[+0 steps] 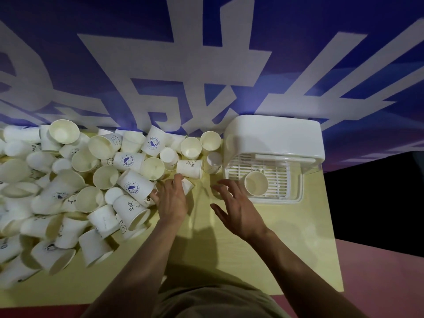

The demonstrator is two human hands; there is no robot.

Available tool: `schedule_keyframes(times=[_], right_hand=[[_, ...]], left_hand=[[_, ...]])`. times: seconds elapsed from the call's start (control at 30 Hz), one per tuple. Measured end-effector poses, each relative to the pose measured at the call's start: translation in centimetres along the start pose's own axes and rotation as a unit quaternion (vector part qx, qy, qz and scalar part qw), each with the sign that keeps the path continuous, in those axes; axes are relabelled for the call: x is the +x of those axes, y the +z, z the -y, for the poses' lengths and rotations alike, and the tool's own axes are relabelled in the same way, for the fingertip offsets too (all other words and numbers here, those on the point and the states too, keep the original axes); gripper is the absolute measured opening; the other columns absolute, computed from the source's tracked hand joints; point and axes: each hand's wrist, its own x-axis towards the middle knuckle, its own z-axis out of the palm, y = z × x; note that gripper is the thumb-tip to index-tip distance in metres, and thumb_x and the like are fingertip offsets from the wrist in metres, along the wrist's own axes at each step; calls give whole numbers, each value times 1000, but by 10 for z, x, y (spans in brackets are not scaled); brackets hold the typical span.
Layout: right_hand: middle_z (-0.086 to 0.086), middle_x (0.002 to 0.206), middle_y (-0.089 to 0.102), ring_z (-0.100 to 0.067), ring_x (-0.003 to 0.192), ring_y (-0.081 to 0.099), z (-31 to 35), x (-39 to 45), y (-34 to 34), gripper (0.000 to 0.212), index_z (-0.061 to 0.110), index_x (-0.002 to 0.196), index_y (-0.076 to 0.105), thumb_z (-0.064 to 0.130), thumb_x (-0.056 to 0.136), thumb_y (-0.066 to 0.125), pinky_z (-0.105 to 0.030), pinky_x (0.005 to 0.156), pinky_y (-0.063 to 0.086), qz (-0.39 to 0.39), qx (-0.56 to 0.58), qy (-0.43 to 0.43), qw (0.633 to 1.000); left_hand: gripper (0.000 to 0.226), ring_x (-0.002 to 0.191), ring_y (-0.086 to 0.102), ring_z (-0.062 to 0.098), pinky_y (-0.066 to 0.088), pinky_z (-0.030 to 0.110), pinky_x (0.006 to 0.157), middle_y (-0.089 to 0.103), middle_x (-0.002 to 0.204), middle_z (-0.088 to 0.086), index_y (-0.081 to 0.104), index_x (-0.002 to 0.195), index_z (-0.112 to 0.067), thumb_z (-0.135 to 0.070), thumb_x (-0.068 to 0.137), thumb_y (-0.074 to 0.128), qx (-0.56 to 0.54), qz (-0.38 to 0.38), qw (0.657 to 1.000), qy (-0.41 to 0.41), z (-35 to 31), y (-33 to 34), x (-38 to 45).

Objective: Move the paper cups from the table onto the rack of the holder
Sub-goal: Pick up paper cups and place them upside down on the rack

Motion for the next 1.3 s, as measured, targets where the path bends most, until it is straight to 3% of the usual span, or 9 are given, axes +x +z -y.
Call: schedule_keyframes(times=[0.2,0.4,0.57,0.7,0.8,0.83,0.97,1.1,1.3], right_hand=[[-15,140,50,-36,122,50,-1,40,6,53,9,140,55,26,92,72,-47,98,49,20,-23,13,999],[-24,138,48,-41,122,48,-3,78,13,56,2,139,54,14,88,74,-52,99,48,58,-31,-2,998],[-30,129,52,-47,116,52,-10,93,21,51,-3,131,59,6,83,74,-56,96,50,63,-35,-17,997],[-29,130,53,-47,119,49,-14,100,30,49,-1,133,58,11,87,72,-60,97,47,84,-58,-17,995],[-23,142,51,-41,129,48,-9,108,40,59,5,145,50,18,90,70,-56,104,47,120,-76,-26,989],[-20,147,49,-38,133,47,-7,111,43,63,9,148,46,21,91,70,-53,108,45,130,-89,-31,987],[-14,150,49,-33,140,45,-1,121,54,62,17,147,46,30,91,69,-49,123,24,117,-173,-48,977],[-11,154,43,-34,148,34,2,125,59,65,20,149,39,40,93,64,-55,128,3,132,-235,-23,963],[-10,136,57,-39,142,39,-1,118,63,57,20,147,41,44,96,51,-61,125,-9,174,-271,-11,947]], left_hand=[[54,121,54,25,30,50,106,59,123,2,48,122,-24,-11,77,77,-43,-37,997,51,13,1,-9],[24,122,54,28,25,47,108,54,127,6,68,108,-23,-33,86,73,-28,-19,995,91,17,10,-8],[41,111,59,28,43,42,97,55,124,6,72,102,-14,-52,88,66,-73,-27,991,112,29,10,-10],[37,90,63,26,52,30,79,58,109,9,64,87,-10,-47,86,65,-192,-93,971,109,35,0,-26],[16,94,61,33,56,41,74,59,91,14,57,95,-15,-22,90,71,-132,-204,946,216,46,2,-36],[14,99,60,39,56,43,76,60,89,18,58,97,-11,-19,93,69,-128,-219,937,239,51,3,-39],[30,114,52,34,53,40,91,57,111,22,64,88,0,-27,98,57,-196,-168,955,148,58,-5,-45],[23,112,55,33,52,40,93,51,118,16,64,102,-3,-19,88,71,-250,-162,944,143,58,-16,-47],[47,111,54,26,52,40,92,44,123,9,56,127,-11,-46,96,55,-276,-168,936,142,56,-25,-50]])
